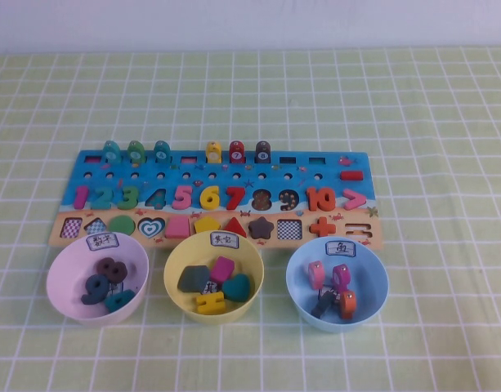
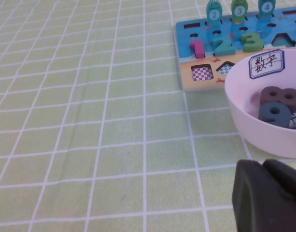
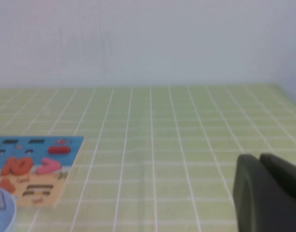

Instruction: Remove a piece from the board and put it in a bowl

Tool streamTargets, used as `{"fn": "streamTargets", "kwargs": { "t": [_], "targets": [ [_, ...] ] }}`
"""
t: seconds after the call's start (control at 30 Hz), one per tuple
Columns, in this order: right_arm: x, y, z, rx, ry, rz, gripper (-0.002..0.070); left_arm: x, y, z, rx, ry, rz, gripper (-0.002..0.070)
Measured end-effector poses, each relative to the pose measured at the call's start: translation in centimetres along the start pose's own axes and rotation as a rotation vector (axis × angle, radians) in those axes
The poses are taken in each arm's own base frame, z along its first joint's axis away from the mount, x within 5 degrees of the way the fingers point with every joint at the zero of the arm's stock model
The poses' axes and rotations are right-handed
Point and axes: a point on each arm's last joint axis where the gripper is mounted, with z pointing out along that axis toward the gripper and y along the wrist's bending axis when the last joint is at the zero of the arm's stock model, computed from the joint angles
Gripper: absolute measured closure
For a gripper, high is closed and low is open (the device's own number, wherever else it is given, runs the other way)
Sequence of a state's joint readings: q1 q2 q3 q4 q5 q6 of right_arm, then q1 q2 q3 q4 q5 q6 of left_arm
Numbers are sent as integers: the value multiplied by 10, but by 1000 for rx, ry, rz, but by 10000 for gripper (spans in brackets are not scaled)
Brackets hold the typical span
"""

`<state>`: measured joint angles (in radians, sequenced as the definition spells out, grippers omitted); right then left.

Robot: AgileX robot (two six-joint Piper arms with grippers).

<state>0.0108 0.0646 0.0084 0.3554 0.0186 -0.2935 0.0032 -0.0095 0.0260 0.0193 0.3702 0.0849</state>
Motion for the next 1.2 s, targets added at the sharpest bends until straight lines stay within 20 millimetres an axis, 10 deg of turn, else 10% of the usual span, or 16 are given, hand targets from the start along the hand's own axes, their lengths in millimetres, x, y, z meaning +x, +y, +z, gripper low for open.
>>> {"fn": "streamTargets", "kwargs": {
  "t": [1.2],
  "targets": [
    [33, -6, -9, 77, 287, 117, 692, 0, 0, 0, 0, 0, 0, 680]
  ]
}}
